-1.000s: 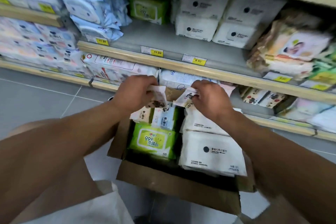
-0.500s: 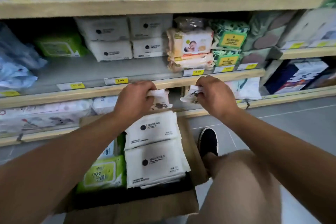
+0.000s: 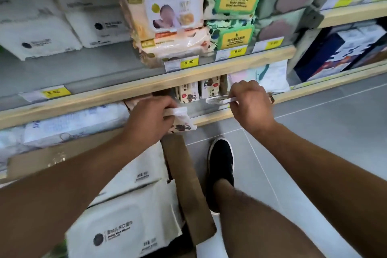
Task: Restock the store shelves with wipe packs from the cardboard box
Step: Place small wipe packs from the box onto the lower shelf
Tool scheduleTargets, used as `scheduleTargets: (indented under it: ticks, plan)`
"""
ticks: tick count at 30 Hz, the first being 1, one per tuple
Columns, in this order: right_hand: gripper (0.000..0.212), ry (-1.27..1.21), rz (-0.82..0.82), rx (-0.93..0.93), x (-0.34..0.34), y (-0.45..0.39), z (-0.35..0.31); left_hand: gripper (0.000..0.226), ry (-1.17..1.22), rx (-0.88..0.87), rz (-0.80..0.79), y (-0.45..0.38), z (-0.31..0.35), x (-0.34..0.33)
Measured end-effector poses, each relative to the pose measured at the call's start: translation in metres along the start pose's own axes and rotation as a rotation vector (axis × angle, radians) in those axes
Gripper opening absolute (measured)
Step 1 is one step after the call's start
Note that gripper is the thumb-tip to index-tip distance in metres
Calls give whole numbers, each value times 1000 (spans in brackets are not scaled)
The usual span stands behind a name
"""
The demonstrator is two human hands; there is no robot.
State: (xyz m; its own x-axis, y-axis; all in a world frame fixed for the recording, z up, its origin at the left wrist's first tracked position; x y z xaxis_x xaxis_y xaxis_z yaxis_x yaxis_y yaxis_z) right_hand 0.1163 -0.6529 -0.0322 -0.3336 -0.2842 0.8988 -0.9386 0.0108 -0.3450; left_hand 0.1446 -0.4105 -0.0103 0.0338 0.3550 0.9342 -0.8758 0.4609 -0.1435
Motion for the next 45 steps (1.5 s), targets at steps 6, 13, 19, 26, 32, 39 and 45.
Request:
scheduleTargets:
  ticks: [6,13,19,26,32,39,45]
  plan:
    - [13,66,-48,-14,-71,-18,32,21,-29,52,-46,-39,-11,-48]
    - [15,103,-31,-54,-130,-28,46,22,-8,17,-95,-61,-21,-83]
    - [17,101,-48,-117,-157,-30,54,22,40,44,-121,-62,-31,-92]
    - [19,176,37,-74,-158,-39,56,23,43,93,-129,-65,-35,-97]
    - [42,126,57,-76,-158,-46,50,23,46,128,-111,-63,-36,-95]
    - [92,-125,-367,-201,-170,-37,43,23,18,126,-86,-64,-34,-95]
    - [96,-221,-338,-217,-169,-30,41,22,-73,84,8,-72,-26,-97]
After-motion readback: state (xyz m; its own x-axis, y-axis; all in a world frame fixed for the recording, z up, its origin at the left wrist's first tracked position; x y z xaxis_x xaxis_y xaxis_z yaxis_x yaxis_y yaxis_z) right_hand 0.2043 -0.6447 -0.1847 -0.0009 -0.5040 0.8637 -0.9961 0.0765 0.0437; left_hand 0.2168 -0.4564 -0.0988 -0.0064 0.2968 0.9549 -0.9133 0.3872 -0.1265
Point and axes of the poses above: each hand's wrist, its own y-axis away from the middle knuckle, its own x-axis out of the back of the hand, z = x × y, the point moved 2 cm from there along -y, towards the middle knuckle, and after that the axes turned 9 degrees about -y, right-handed, at the moved point
